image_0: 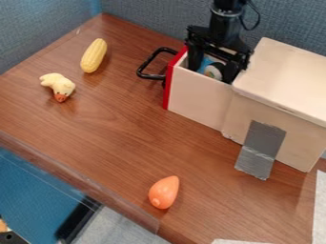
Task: Took white with black thing and placed in the drawer
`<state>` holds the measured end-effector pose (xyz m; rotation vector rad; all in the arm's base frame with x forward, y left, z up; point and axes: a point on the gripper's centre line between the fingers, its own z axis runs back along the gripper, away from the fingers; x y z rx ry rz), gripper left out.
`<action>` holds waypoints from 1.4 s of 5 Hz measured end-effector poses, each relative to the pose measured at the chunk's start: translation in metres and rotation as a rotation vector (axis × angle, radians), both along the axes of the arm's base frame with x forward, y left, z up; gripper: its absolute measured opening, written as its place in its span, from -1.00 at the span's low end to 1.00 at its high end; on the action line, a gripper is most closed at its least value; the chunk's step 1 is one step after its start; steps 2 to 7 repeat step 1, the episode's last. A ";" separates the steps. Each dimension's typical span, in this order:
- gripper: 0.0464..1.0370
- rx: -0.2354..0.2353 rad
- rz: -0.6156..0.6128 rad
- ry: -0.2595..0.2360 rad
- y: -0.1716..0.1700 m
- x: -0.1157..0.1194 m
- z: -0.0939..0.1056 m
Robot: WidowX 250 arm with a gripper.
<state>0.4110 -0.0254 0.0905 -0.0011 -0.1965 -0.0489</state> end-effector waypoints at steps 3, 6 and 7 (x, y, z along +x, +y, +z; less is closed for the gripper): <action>0.92 0.000 0.015 -0.074 0.011 -0.011 0.037; 0.92 0.000 0.015 -0.074 0.011 -0.011 0.037; 0.92 0.000 0.015 -0.074 0.011 -0.011 0.037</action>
